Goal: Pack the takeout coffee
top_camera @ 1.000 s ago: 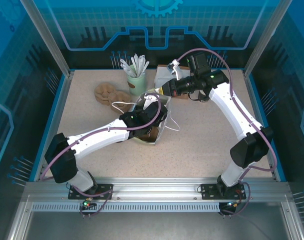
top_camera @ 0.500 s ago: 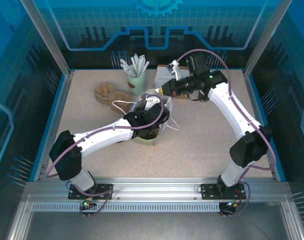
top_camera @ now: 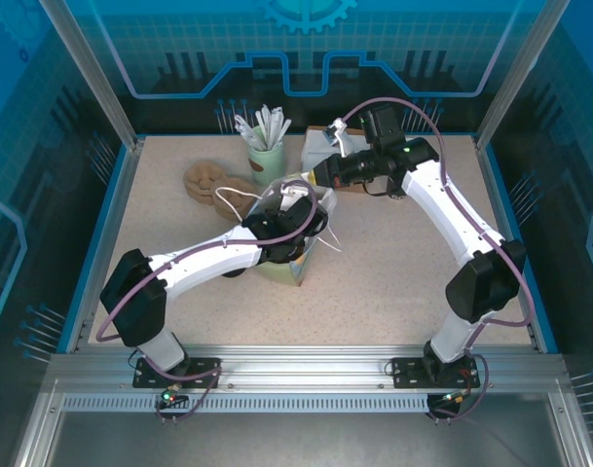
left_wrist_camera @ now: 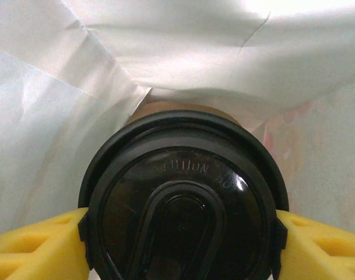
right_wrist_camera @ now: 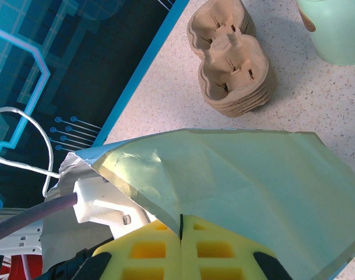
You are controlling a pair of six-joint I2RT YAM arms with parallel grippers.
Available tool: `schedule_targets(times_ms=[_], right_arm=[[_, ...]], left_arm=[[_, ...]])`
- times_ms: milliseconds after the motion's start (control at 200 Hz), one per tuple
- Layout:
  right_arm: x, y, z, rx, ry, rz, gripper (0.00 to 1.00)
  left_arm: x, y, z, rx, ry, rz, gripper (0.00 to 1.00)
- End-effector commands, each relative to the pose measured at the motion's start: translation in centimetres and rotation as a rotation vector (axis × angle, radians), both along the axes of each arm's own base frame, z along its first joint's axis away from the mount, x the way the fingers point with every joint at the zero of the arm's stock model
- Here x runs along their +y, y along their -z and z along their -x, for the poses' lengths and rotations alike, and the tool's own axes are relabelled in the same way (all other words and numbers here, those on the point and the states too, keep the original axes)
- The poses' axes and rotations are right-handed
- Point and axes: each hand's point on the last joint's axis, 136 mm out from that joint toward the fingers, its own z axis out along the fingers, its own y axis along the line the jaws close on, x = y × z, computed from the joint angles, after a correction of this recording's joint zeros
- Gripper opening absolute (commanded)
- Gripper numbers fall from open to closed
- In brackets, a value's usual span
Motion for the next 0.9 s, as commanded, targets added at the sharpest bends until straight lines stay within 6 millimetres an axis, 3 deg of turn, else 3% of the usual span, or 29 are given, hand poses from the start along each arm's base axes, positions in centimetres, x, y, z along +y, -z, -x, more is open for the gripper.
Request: schedule_targets(times_ms=[0, 300, 725, 895], right_arm=[[0.7, -0.6, 0.6, 0.005, -0.029, -0.03, 0.0], [0.4, -0.9, 0.3, -0.01, -0.025, -0.032, 0.0], [0.7, 0.3, -0.7, 0.017, -0.017, -0.031, 0.0], [0.4, 0.2, -2.0, 0.012, 0.005, -0.029, 0.14]], left_arm=[[0.1, -0.9, -0.1, 0.009, 0.0, 0.011, 0.72], [-0.2, -1.3, -0.4, -0.002, 0.002, 0.033, 0.72], [0.4, 1.4, -1.8, 0.066, -0.026, 0.041, 0.72], [0.5, 2.0, -2.3, 0.114, -0.039, 0.073, 0.71]])
